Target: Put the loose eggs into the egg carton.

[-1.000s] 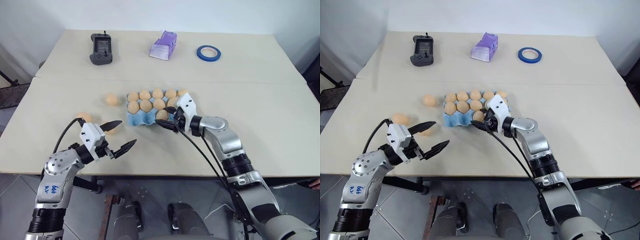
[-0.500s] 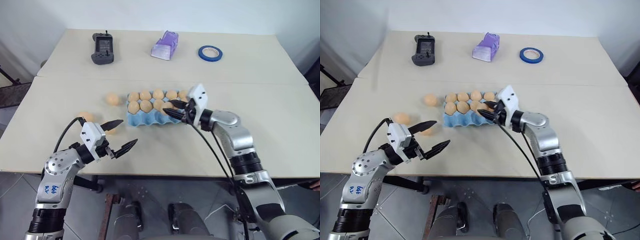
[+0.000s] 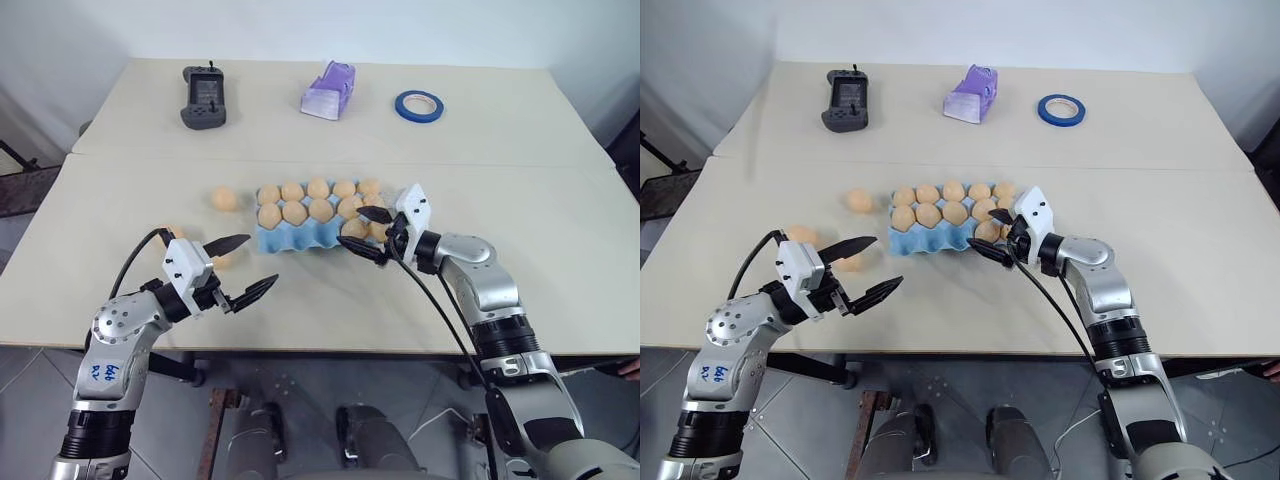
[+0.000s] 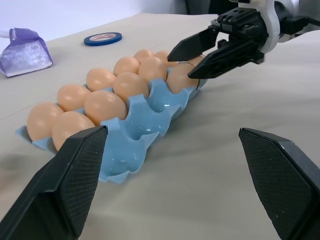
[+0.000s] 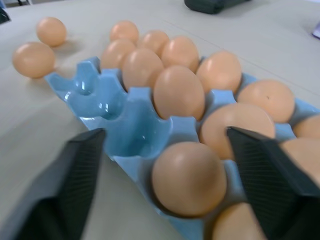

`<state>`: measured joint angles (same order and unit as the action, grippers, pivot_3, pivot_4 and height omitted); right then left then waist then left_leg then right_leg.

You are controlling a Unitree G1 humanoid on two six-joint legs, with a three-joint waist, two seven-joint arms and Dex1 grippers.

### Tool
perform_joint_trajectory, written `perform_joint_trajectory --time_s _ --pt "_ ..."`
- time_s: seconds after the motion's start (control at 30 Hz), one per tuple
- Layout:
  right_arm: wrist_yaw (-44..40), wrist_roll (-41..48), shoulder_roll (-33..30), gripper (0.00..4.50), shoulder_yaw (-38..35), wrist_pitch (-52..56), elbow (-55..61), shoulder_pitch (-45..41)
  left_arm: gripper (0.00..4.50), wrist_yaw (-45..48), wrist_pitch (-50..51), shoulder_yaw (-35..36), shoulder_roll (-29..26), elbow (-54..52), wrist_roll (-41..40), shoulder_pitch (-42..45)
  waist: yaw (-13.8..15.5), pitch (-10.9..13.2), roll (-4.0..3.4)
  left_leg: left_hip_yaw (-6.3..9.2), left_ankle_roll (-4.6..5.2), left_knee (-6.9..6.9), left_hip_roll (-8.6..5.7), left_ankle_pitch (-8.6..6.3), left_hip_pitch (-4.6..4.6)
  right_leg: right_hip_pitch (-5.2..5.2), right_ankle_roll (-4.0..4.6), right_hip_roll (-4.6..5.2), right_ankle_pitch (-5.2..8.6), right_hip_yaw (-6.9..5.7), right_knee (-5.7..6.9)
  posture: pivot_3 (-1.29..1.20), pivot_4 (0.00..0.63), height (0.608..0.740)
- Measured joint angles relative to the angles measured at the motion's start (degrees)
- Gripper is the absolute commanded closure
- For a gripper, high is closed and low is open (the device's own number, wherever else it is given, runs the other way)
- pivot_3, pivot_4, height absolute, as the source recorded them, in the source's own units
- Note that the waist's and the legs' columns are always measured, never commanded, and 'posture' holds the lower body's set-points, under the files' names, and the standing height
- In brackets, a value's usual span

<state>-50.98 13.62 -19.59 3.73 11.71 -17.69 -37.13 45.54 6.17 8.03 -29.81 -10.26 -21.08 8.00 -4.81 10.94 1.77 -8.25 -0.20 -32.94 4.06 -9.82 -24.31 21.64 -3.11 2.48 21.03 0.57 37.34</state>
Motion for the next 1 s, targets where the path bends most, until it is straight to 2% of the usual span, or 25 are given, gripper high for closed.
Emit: perform_joint_trajectory --time_s 0.1,0.17,0.33,0.53,0.77,1.0 --pt "-4.01 3.32 -0.22 0.05 -2.29 -5.53 2.22 2.89 0.00 -1.01 0.19 1.74 -0.26 -0.32 -0.02 -2.44 0.07 0.00 0.00 0.01 0.00 0.01 0.01 -0.04 0.00 -0.01 -0.02 -0.01 0.01 0.00 -0.04 0.00 0.150 0.740" --pt "-8.50 5.22 -2.72 0.05 -2.98 -8.35 4.27 5.46 0.00 -2.15 0.58 4.50 -0.46 -0.69 -0.47 -5.56 -0.01 0.00 0.01 0.00 0.03 0.00 0.02 -0.10 -0.01 -0.04 -0.06 -0.02 0.04 0.00 -0.08 0.00 0.150 0.740" --pt "-18.29 9.23 -7.18 0.05 -4.99 -13.02 5.93 12.83 0.00 -5.54 1.25 13.86 -0.61 -2.93 -2.06 -15.97 -0.08 0.02 0.03 0.02 0.02 -0.01 0.08 -0.18 0.01 -0.12 -0.06 -0.05 0.04 -0.01 -0.24 0.00 0.150 0.740" --pt "-23.83 10.88 -6.03 0.05 -4.91 -18.78 6.03 17.75 0.00 -10.39 2.31 21.03 2.20 -4.83 -4.70 -22.53 -0.14 0.02 0.04 0.05 -0.01 -0.05 0.07 -0.20 0.02 -0.18 0.02 0.04 0.04 -0.01 -0.34 0.00 0.150 0.740" --pt "-24.05 10.98 -3.83 0.05 -3.71 -20.73 6.33 17.98 0.00 -11.06 5.32 18.74 2.27 -6.79 -5.61 -23.36 0.06 0.02 0.03 0.08 -0.07 0.03 0.06 -0.26 0.00 -0.17 0.22 0.11 0.14 -0.06 -0.50 0.00 0.150 0.740" --pt "-22.03 10.61 -3.67 0.05 -3.71 -20.38 6.13 17.84 0.00 -12.48 6.20 10.00 2.25 -2.09 -2.72 -7.99 0.15 0.01 0.02 0.03 -0.07 0.03 0.04 -0.26 -0.05 -0.19 0.04 0.13 0.04 -0.10 -0.49 0.00 0.150 0.740"
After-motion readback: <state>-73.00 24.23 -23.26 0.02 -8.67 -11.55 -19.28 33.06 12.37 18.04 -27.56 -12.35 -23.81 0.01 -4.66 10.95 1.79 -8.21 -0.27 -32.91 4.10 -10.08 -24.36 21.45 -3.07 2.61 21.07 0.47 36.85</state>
